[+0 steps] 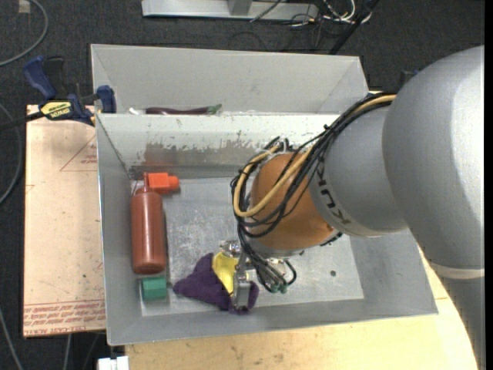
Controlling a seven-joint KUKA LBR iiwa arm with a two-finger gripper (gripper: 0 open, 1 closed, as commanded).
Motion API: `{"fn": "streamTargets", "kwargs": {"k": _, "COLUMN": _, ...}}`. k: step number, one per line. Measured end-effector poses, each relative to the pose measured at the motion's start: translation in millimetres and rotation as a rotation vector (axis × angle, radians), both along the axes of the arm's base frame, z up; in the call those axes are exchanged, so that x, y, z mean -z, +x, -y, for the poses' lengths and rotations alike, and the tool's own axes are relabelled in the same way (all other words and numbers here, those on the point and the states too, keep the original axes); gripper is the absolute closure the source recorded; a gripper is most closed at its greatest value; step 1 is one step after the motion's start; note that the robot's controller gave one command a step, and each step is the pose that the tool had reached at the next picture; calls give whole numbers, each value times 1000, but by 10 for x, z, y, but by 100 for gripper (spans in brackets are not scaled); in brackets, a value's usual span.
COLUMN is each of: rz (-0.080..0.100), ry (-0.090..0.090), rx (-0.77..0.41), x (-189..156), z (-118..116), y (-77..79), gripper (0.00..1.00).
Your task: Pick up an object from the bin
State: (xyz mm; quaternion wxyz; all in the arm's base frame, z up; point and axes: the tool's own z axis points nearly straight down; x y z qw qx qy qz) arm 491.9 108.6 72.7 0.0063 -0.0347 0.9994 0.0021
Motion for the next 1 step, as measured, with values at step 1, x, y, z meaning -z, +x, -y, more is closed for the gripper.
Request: {"fn": "streamTargets", "kwargs": {"k": 1, "rz": -1, "ry": 0, "rx": -17, "x": -1650, "z": 281, "y": 12, "gripper": 100}}
